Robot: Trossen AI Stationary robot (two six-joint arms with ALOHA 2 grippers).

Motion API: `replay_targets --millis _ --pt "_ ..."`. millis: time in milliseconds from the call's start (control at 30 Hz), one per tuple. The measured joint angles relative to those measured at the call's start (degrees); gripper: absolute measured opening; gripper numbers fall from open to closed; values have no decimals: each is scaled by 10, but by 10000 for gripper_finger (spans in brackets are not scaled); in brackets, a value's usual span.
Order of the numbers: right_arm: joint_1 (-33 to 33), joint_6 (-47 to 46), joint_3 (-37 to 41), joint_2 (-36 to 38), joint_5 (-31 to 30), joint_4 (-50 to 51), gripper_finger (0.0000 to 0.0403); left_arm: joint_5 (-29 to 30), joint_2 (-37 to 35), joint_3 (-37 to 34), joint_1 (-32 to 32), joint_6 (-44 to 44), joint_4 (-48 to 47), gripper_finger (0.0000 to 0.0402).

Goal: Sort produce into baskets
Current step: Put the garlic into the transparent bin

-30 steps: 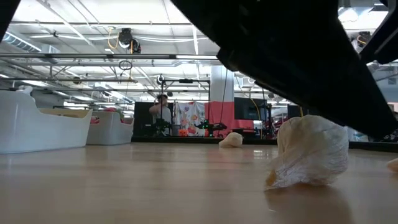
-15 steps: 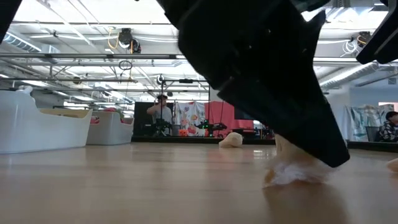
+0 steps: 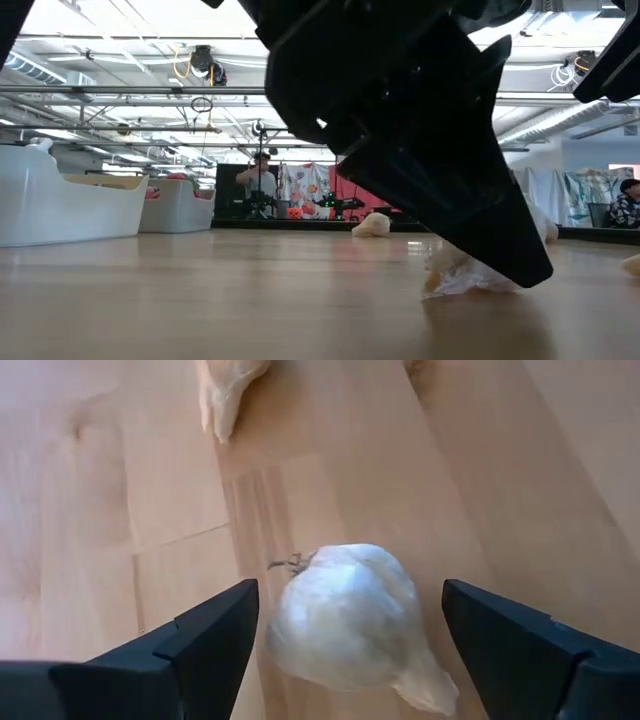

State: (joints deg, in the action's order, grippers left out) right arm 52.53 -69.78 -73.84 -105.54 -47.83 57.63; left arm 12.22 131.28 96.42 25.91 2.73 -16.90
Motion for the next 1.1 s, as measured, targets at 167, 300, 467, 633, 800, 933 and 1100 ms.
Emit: replay_targets --millis 167,300,467,633,800,933,1100 --pt "0 0 0 0 0 0 226 -13 0 0 0 0 -2 291" --pt "0 0 0 0 0 0 226 -12 0 2 0 4 3 258" --pt "0 0 0 0 2 0 226 -17 0 15 0 15 2 216" --pt "0 0 0 0 2 -3 226 -53 -19 53 3 31 -99 189" --pt "0 2 0 0 2 -7 226 -94 -63 90 13 91 -310 189" --pt "0 7 0 0 1 -7 226 -81 -107 93 34 170 -484 190" --pt "0 14 0 0 -1 -7 226 -43 -141 92 76 295 -661 190"
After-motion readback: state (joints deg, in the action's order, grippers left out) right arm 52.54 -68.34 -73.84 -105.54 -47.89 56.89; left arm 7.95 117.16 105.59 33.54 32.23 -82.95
